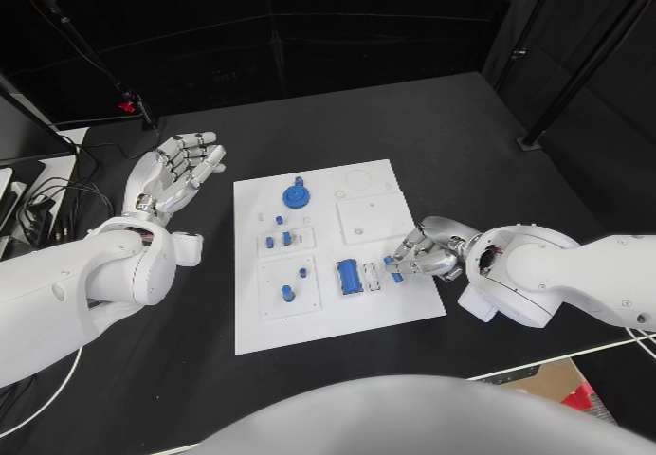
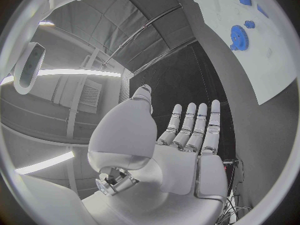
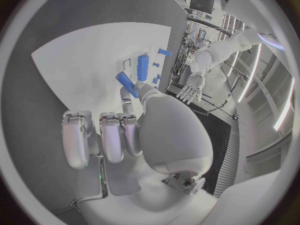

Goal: Assemble the parts on the task board

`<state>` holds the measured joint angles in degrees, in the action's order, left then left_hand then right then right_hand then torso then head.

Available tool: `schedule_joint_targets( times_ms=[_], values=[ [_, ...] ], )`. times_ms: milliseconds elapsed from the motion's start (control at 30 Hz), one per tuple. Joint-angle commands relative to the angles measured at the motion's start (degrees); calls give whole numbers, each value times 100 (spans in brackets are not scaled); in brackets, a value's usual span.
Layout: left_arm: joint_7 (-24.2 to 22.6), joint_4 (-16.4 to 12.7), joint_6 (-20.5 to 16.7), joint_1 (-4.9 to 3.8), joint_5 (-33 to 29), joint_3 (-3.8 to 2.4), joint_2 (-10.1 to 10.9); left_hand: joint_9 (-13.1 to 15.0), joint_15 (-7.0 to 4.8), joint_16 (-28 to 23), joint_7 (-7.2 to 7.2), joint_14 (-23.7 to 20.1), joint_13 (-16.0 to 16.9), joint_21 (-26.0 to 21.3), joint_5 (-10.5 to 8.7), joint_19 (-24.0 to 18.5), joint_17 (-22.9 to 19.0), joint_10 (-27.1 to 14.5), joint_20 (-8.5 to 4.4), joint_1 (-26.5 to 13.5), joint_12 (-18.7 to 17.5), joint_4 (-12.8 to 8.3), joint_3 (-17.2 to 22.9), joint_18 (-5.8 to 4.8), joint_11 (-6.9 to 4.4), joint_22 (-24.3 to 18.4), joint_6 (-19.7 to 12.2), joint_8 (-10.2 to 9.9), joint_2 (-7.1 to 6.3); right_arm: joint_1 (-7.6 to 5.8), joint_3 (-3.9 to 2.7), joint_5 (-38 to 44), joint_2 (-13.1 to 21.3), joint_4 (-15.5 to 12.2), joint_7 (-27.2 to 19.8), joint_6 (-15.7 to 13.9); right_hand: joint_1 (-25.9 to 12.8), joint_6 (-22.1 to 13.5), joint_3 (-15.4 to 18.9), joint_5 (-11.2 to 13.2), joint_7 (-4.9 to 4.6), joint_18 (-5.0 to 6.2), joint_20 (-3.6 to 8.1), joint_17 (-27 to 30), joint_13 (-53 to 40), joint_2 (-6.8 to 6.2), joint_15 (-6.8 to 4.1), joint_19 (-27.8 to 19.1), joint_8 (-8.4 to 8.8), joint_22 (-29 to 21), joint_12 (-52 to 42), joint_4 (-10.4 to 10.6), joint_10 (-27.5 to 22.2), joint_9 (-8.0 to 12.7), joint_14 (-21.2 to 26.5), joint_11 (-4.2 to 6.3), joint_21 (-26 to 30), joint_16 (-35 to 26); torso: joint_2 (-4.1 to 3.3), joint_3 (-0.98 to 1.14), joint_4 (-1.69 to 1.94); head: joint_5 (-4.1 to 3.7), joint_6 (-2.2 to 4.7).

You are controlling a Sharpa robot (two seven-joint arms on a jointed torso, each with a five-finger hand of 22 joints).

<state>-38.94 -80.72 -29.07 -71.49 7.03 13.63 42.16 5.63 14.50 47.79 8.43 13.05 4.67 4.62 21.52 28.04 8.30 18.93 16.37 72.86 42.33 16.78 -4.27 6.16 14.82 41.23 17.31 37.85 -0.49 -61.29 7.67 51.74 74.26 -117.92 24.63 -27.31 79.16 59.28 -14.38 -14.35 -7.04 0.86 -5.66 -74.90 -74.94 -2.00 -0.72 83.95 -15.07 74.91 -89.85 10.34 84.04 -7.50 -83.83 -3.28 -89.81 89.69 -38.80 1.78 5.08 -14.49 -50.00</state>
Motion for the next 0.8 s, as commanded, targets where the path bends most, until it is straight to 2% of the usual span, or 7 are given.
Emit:
schedule_joint_targets(
  times_ms=[33,200,333,600,800],
  values=[
    [-463,0,43,-6,0,-5,-13,-5,-11,29,849,45,-5,19,29,3,-5,-45,18,-5,39,-2,-32,-49,-7,-7,-46,18,56,-14,-1,-584,-38,-27,-92,18,-106,29,111,-72,13,-86,-3,-1510,-1506,-6,1,605,49,1509,-15,55,596,19,-617,19,-19,31,-15,1,8,4,0],
    [-457,3,39,-6,0,-5,-27,-5,-11,29,849,45,-5,19,29,3,-5,-45,18,-5,39,-2,-32,-49,-7,-7,-46,18,56,-20,-1,-654,-146,41,29,107,-244,74,303,-95,21,-86,4,-1510,-1506,9,-3,605,114,1509,-15,199,596,38,-617,27,-19,31,-13,-2,8,3,0],
    [-455,3,38,-7,-1,-5,-36,-5,-11,29,849,45,-5,19,29,3,-5,-45,18,-5,39,-2,-32,-49,-7,-7,-46,18,56,-21,-1,-412,-247,103,222,128,-283,114,400,-54,31,-86,7,-1510,-1506,34,-8,605,141,1509,-15,268,596,44,-617,36,-19,31,-13,-2,-3,37,0],
    [-450,1,37,-7,-1,-5,-43,-5,-11,29,849,45,-5,19,29,3,-5,-45,18,-5,39,-2,-32,-49,-7,-7,-46,18,56,-21,0,282,-410,190,678,113,-237,156,428,-48,53,-86,13,-1510,-1506,70,-17,605,150,1509,-15,268,596,44,-617,50,-19,31,-17,0,-1,52,0],
    [-448,3,38,-7,-1,-5,-44,-5,-11,29,849,45,-5,19,29,3,-5,-45,18,-5,39,-2,-32,-49,-7,-7,-46,18,56,-21,0,493,-532,251,800,107,-201,179,439,-52,63,-86,18,-1510,-1506,86,-24,605,156,1509,-15,259,596,44,-617,58,-19,31,-15,3,-6,58,0]
  ],
)
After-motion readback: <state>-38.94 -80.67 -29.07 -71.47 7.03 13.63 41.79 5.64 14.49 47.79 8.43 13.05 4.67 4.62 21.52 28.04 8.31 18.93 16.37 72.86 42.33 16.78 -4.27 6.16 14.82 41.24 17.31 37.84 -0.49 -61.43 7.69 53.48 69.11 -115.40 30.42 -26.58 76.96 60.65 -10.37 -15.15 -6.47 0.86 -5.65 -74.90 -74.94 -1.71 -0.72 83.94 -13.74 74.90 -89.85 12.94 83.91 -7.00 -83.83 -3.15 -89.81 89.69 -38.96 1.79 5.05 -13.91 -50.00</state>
